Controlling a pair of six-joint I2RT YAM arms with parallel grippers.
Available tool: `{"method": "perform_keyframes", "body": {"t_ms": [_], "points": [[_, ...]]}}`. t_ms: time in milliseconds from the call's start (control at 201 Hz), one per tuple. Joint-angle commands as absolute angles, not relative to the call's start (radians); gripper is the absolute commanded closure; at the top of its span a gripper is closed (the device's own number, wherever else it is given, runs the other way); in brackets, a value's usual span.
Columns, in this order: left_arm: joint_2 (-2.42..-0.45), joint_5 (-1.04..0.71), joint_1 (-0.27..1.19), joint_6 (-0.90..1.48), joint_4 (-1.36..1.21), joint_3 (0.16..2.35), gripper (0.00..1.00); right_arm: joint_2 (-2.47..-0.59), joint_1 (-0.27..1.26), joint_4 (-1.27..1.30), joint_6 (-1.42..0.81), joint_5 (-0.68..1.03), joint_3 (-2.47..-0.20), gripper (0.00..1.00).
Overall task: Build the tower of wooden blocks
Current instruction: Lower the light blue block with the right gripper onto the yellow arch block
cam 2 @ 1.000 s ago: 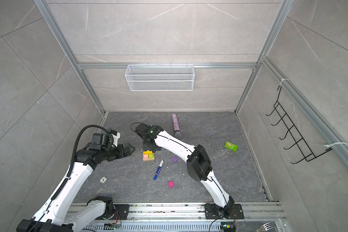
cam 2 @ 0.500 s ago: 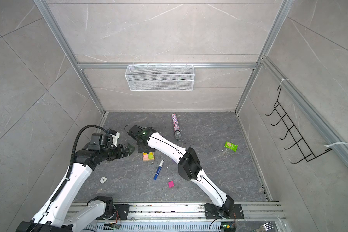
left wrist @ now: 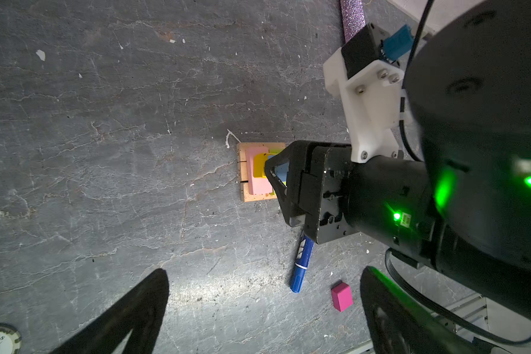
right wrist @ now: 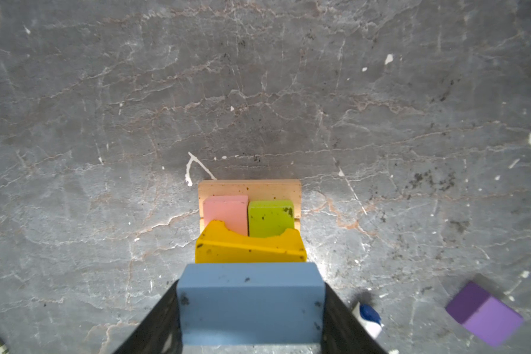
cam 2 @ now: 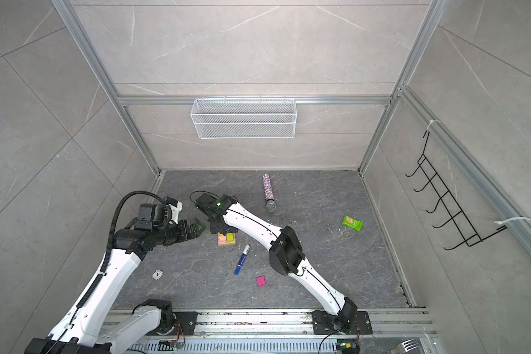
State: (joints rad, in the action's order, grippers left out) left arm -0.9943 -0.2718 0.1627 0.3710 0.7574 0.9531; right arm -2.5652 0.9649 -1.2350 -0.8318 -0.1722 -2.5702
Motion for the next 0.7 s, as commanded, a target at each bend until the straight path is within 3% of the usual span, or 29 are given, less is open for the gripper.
{"method": "perform_keyframes", "body": {"t_ms": [0,299,692], "points": [[-0.976,-0.295,0.158,0.376,0.742,0.945,0.00,-2.599,0.971,-1.261,-0.861,-0.190,-2.591,0.68],[-0.972,-0.299,0.158,0.377,0.741,0.944,0.00,-2.616,0.971,-1.264,-0.865,-0.183,-2.629,0.63],[-0.968,-0.303,0.158,0.375,0.741,0.942,0.00,-2.635,0.973,-1.287,-0.867,-0.188,-2.664,0.49]]}}
